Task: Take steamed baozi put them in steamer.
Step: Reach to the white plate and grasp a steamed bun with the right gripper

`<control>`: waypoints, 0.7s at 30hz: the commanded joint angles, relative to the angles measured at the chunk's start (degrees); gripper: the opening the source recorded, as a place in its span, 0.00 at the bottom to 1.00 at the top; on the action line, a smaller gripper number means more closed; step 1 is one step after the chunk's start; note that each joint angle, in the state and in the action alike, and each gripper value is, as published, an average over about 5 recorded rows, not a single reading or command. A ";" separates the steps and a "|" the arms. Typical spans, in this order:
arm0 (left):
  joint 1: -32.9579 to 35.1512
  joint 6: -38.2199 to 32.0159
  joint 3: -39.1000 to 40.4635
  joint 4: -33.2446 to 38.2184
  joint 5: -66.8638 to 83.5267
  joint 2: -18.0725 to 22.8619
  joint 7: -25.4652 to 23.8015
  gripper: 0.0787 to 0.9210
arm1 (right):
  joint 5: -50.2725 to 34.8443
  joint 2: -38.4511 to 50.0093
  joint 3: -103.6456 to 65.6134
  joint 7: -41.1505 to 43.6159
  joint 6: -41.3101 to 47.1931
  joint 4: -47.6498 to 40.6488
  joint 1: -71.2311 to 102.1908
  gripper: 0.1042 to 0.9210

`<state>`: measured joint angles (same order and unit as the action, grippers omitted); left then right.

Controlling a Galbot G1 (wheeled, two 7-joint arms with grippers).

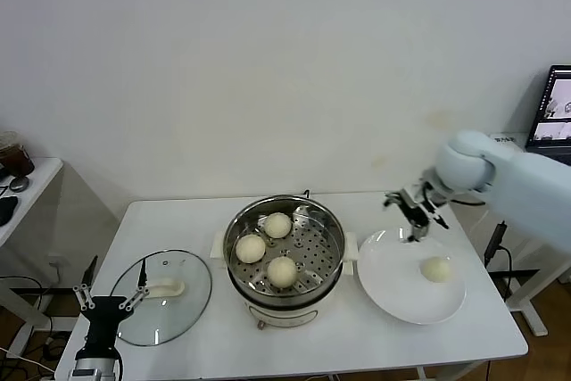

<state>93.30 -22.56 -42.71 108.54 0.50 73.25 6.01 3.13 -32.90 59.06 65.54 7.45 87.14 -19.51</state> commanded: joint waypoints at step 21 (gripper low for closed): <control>0.93 -0.13 -0.28 -0.32 -1.27 0.65 0.06 0.88 | 17.45 -4.84 -28.18 0.59 -4.00 -23.10 31.34 0.88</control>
<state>94.12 -22.63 -42.92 108.03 -0.60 73.81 6.01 16.13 -32.81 37.15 67.02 4.78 71.71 6.15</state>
